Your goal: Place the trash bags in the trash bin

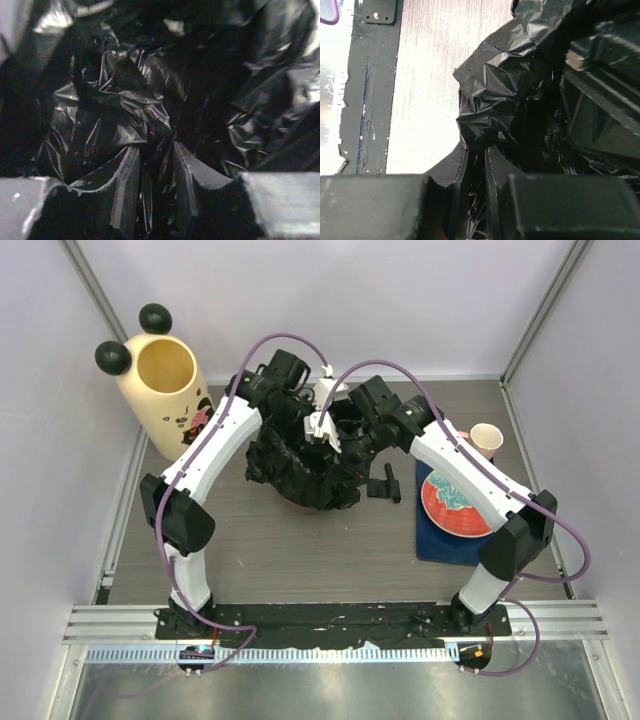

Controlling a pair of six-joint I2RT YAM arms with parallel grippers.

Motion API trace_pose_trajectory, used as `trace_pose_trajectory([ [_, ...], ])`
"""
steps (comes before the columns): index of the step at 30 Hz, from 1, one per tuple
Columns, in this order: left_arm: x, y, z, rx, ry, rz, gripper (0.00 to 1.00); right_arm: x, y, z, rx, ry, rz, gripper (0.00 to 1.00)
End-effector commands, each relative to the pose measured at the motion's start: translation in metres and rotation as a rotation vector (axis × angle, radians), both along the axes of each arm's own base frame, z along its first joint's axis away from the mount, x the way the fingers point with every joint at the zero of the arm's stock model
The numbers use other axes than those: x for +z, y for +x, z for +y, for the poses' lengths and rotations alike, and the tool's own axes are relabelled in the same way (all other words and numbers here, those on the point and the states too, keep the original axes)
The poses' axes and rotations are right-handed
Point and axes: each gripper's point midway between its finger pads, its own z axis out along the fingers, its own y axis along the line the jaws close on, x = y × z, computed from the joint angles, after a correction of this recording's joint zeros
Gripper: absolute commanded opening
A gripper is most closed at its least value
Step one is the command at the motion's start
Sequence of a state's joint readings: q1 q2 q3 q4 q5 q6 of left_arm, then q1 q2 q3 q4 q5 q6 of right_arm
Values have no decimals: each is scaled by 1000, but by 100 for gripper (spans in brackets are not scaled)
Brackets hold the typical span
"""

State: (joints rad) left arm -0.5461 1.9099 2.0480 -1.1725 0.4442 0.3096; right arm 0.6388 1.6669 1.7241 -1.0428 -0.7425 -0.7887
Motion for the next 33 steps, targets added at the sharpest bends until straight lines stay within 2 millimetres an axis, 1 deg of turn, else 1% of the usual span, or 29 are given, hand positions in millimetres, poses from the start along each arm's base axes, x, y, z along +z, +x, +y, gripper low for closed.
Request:
trace_pose_trajectory([
  [1, 71, 7, 6, 88, -241, -56, 38, -10, -14, -24, -51, -112, 93, 1],
  [3, 80, 9, 5, 134, -310, -6, 40, -10, -14, -24, -49, -115, 94, 1],
  [4, 84, 14, 5, 140, -358, 1, 40, -10, -15, -25, -48, -120, 101, 1],
  [6, 92, 18, 5, 159, -418, 17, 39, -9, -17, -26, -47, -126, 105, 1],
  [7, 99, 22, 5, 180, -471, 27, 38, -8, -18, -27, -46, -126, 104, 1],
  [9, 109, 22, 4, 180, -529, 35, 38, -8, -18, -28, -44, -131, 104, 1],
  [10, 120, 28, 6, 208, -587, 29, 38, -7, -18, -29, -43, -133, 100, 1],
  [11, 128, 27, 6, 195, -631, 32, 40, -8, -18, -29, -44, -136, 98, 1],
  [12, 126, 33, 13, 222, -651, 39, 41, -7, -18, -29, -44, -136, 98, 1],
  [13, 142, 35, 13, 228, -704, 13, 43, -7, -18, -29, -43, -135, 99, 1],
  [16, 148, 39, 21, 229, -736, 0, 46, -7, -16, -27, -40, -133, 96, 1],
  [18, 146, 41, 29, 241, -727, -1, 46, -8, -16, -27, -38, -134, 93, 1],
  [19, 146, 42, 32, 249, -725, -6, 47, -7, -16, -27, -36, -130, 89, 7],
  [20, 145, 44, 35, 254, -722, -14, 47, -7, -16, -27, -36, -128, 89, 10],
  [21, 142, 47, 43, 273, -712, -11, 48, -5, -15, -26, -37, -123, 86, 17],
  [22, 141, 47, 46, 275, -706, -16, 48, -4, -16, -26, -36, -120, 86, 32],
  [23, 139, 49, 50, 271, -691, -34, 49, -2, -15, -25, -40, -113, 84, 41],
  [25, 131, 45, 57, 266, -652, -22, 51, 6, -13, -23, -49, -94, 70, 52],
  [26, 125, 45, 59, 229, -623, -55, 52, 10, -12, -22, -55, -81, 67, 63],
  [27, 119, 38, 61, 226, -597, -28, 52, 17, -10, -18, -69, -58, 53, 71],
  [28, 116, 37, 64, 233, -580, -30, 53, 23, -8, -17, -76, -44, 42, 76],
  [29, 113, 38, 69, 240, -573, -29, 53, 29, -6, -14, -82, -23, 28, 80],
  [30, 108, 37, 72, 240, -568, -19, 53, 39, -4, -14, -99, -1, 17, 81],
  [32, 108, 34, 77, 215, -588, -5, 54, 54, -1, -11, -117, 43, -9, 82],
  [33, 106, 32, 85, 182, -578, -27, 56, 68, -3, -11, -130, 80, -14, 83],
])
